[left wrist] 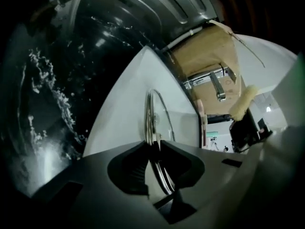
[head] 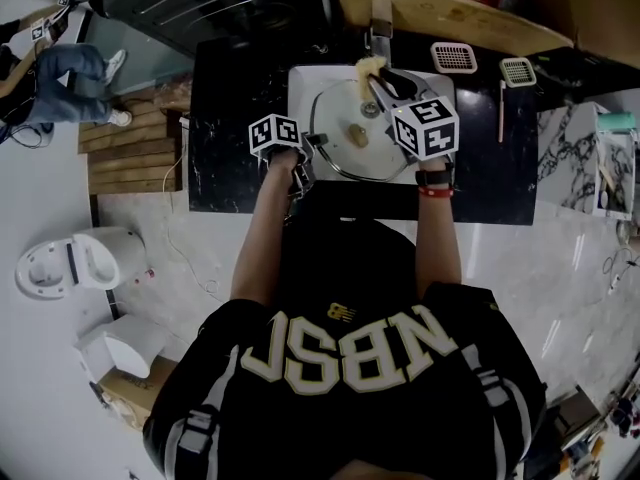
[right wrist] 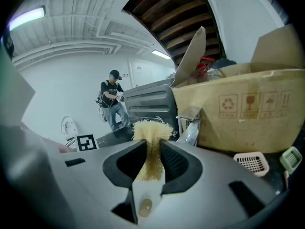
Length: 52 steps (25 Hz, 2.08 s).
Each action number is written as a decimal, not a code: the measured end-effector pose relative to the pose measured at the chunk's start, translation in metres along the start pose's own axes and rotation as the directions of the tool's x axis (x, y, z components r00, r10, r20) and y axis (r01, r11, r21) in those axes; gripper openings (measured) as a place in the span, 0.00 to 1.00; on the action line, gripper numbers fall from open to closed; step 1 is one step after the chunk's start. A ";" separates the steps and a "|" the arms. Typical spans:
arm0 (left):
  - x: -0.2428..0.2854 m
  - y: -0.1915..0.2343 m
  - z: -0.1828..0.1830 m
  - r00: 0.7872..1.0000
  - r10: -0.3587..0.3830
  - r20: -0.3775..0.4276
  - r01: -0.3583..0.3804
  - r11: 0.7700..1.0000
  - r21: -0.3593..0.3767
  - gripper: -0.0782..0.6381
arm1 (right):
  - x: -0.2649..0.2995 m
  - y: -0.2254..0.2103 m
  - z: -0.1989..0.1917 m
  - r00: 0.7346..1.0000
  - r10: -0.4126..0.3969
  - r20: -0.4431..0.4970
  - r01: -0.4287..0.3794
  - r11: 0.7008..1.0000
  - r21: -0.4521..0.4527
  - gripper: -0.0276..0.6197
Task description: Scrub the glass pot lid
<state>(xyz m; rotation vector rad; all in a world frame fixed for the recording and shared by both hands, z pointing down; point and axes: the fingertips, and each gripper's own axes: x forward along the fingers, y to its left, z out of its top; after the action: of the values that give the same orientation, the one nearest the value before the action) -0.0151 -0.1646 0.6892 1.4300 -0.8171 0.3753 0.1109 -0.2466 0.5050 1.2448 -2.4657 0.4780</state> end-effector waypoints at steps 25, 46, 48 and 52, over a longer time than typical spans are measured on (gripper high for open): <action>-0.023 -0.015 0.005 0.997 -0.072 0.031 0.065 0.979 0.192 0.26 | 0.142 0.099 -0.125 0.921 0.222 -0.320 -0.289 0.940 -0.182 0.18; -0.025 -0.013 0.001 0.999 -0.031 0.020 0.026 0.980 0.197 0.28 | 0.182 -0.013 -0.192 0.890 -0.097 -0.445 -0.046 0.953 -0.299 0.16; -0.026 -0.012 0.000 0.999 -0.034 0.020 0.030 0.983 0.182 0.28 | 0.180 -0.018 -0.198 0.878 -0.093 -0.469 -0.058 0.953 -0.298 0.16; -0.027 -0.009 -0.001 0.999 -0.044 0.019 0.040 0.988 0.149 0.28 | 0.175 -0.027 -0.214 0.854 -0.109 -0.509 -0.074 0.943 -0.326 0.16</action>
<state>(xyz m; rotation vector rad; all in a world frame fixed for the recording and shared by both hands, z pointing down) -0.0276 -0.1587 0.6638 1.5901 -0.7888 0.3953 0.0659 -0.2907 0.7750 0.8554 -1.9627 0.3167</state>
